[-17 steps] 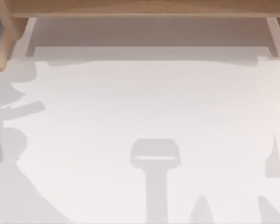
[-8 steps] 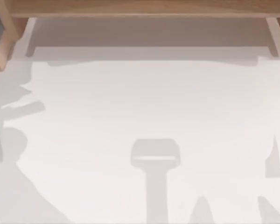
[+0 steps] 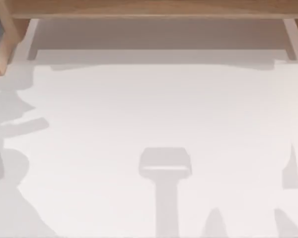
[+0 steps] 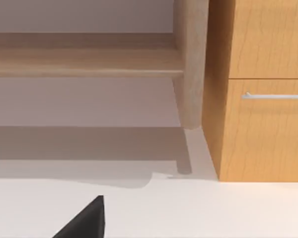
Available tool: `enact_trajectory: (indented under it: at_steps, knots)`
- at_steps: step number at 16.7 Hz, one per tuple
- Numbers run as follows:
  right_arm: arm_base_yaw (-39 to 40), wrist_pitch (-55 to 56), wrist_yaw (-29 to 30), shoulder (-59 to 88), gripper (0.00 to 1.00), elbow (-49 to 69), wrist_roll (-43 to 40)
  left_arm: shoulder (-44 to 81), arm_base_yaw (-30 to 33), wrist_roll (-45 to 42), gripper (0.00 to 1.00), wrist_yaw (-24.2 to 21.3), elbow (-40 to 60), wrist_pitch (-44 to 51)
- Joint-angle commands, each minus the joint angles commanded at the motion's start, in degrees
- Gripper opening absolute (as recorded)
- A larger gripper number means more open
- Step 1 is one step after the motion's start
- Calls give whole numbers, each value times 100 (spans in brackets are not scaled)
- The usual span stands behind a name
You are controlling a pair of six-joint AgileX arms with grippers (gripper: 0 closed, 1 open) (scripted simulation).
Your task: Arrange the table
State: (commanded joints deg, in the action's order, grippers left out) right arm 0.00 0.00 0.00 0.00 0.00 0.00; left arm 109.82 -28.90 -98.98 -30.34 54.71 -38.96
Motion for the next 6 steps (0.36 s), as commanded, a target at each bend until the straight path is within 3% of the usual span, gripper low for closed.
enact_trajectory:
  at_steps: [6]
  knots:
    - [0,0,0,0,100,0,0,-289,-198,-113,100,-208,-599,-120]
